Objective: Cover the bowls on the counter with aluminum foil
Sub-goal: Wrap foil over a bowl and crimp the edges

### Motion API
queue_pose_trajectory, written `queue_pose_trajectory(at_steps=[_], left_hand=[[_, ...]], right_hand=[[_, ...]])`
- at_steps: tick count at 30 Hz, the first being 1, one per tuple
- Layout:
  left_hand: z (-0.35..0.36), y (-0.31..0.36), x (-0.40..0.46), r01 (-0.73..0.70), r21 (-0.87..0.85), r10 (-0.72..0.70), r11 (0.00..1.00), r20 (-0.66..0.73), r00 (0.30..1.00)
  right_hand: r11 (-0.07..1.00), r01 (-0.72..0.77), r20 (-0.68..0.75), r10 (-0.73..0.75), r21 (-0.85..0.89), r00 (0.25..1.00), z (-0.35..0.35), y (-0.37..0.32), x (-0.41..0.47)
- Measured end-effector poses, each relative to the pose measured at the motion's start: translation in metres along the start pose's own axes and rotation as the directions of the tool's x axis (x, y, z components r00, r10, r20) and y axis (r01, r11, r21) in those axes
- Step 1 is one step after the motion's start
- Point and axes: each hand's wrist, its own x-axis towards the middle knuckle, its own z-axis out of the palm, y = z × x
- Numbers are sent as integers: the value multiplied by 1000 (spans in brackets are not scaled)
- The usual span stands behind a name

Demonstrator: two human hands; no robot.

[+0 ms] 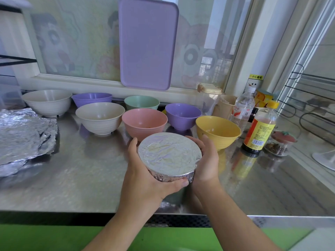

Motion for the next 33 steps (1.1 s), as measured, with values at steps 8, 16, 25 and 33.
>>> queue_pose_trajectory(at_steps=[8,16,25,33], left_hand=[[-5,2,1,18,1,-18,1000,48,999],[-21,-7,12,23,-34,-17,999,172,985],[-15,-6,10,77,-14,-74,997,133,988],[-14,-4,6,77,40,-81,996,110,991]], right_hand=[[1000,15,19,-14,-13,1000,-3,2,4],[996,57,63,-52,-72,997,-6,-11,12],[985,174,10,-174,7,985,-7,13,1],[980,197,-55,-198,-18,979,-4,14,2]])
